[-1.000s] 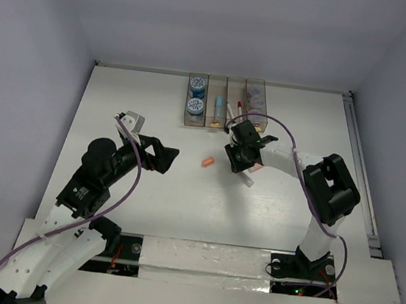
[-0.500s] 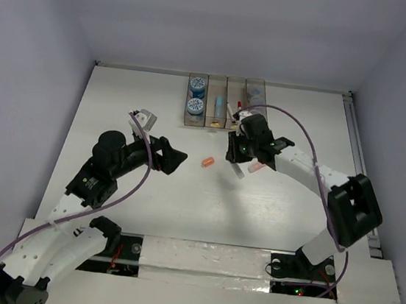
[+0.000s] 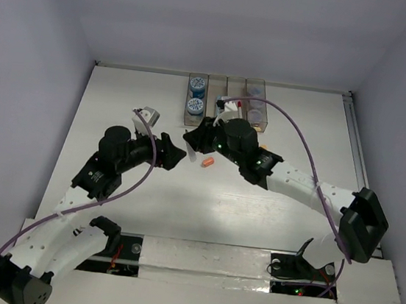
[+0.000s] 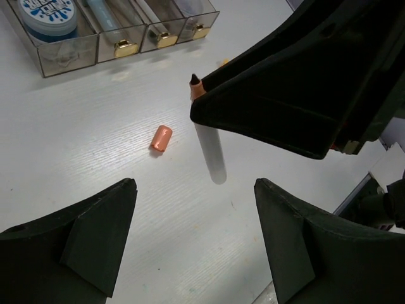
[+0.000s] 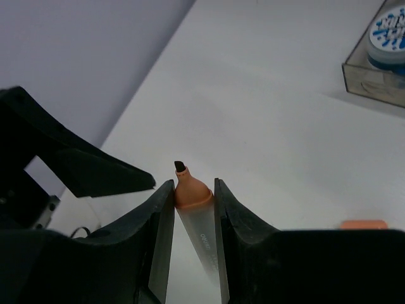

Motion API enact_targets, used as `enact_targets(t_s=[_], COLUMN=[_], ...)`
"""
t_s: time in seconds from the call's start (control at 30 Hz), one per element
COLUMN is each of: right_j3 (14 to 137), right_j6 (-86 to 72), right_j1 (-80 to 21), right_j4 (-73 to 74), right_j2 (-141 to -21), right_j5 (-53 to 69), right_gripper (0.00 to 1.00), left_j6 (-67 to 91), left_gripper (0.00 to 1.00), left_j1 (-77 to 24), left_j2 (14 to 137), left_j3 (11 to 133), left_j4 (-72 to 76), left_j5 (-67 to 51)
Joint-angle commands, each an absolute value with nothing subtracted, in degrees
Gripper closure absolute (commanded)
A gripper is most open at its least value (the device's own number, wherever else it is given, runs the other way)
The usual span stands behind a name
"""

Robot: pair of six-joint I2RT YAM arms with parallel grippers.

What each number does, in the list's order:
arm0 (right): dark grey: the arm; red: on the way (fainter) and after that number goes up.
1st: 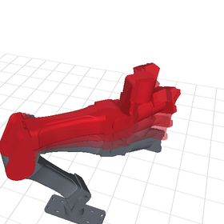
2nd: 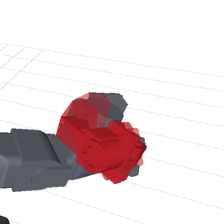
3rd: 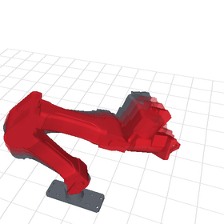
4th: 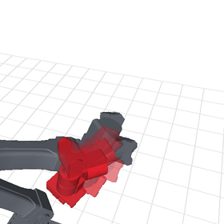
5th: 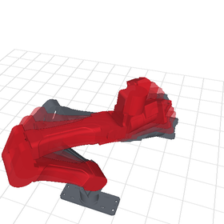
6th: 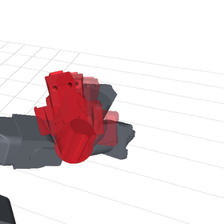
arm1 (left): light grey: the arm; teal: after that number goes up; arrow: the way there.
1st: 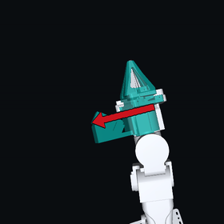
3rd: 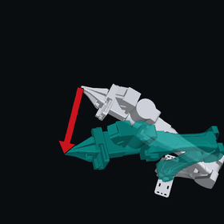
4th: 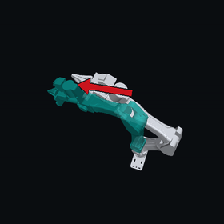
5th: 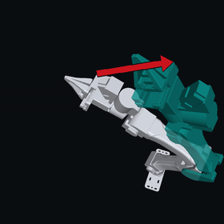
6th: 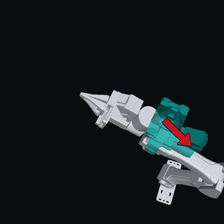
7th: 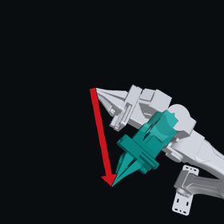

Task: Sort the stationery into containers
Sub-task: Pick up the pen from the center of the board.

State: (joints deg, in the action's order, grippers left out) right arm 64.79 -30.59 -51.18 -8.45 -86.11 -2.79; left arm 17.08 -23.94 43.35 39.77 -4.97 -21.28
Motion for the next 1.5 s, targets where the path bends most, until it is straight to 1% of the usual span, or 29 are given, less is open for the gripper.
enact_targets(t_s=[0.0,0.03,0.07,0.1,0.3,0.43,0.67,0.9,1.03,1.13,1.17,1.2,1.23,1.3,1.33,1.37,1.43,1.47], right_j3=[68.6,68.6,68.7,69.0,70.3,71.1,71.0,71.4,70.6,70.4,70.2,70.0,69.9,69.3,69.0,68.7,67.5,66.8], right_j6=[-33.7,-33.7,-33.7,-33.7,-34.4,-34.8,-36.4,-37.7,-38.1,-38.1,-38.1,-38.1,-38.1,-38.1,-38.0,-37.5,-36.7,-35.9], right_j1=[-52.6,-52.6,-53.3,-53.3,-54.5,-55.1,-55.6,-55.6,-55.6,-55.6,-55.6,-55.6,-55.6,-55.6,-55.6,-55.6,-55.6,-55.6], right_j4=[-20.0,-20.6,-21.5,-21.7,-23.4,-24.4,-28.5,-30.6,-31.8,-32.1,-32.4,-32.4,-32.4,-32.3,-32.3,-31.6,-30.7,-29.9], right_j2=[-87.4,-87.5,-87.5,-87.7,-89.2,-90.5,-91.7,-93.0,-93.0,-92.9,-92.8,-92.6,-92.5,-91.7,-91.2,-90.8,-89.0,-88.1], right_j5=[-7.4,-7.8,-8.6,-8.7,-8.4,-7.9,-4.8,-1.6,-1.1,-1.0,-1.1,-1.2,-1.3,-1.4,-1.4,-1.4,-2.1,-2.5], right_gripper=[1.0,1.0,1.0,1.0,1.0,1.0,1.0,1.0,1.0,1.0,1.0,1.0,1.0,1.0,0.9,0.83,0.67,0.52], left_j6=[17.3,17.3,17.4,17.4,17.6,17.8,18.1,18.2,18.1,18.0,18.0,18.1,18.1,17.9,17.8,17.8,17.4,17.3], left_gripper=[0.28,0.3,0.36,0.38,0.42,0.5,0.58,0.61,0.67,0.8,0.92,0.97,1.0,1.0,1.0,1.0,1.0,1.0], left_j1=[-23.3,-23.3,-22.7,-22.7,-21.5,-21.0,-20.5,-20.5,-20.5,-20.5,-20.5,-20.0,-20.0,-20.0,-20.0,-20.0,-20.0,-20.0], left_j2=[42.5,42.5,42.6,43.0,44.3,44.0,44.2,44.6,44.7,44.6,44.6,44.6,44.6,44.2,44.1,43.9,43.2,42.8], left_j3=[40.3,40.3,40.3,40.3,40.2,39.9,39.6,39.6,39.7,39.9,39.9,40.0,40.1,40.2,40.3,40.4,40.4,40.4], left_j4=[-3.2,-3.5,-3.6,-3.6,-2.6,-1.8,-0.7,-0.7,-0.9,-1.1,-1.1,-1.2,-1.5,-1.7,-1.8,-1.9,-2.3,-2.4], left_j5=[-18.4,-17.8,-17.7,-17.7,-20.7,-21.8,-23.5,-24.2,-23.7,-23.6,-23.5,-22.9,-22.8,-22.2,-22.1,-22.1,-21.6,-21.4])
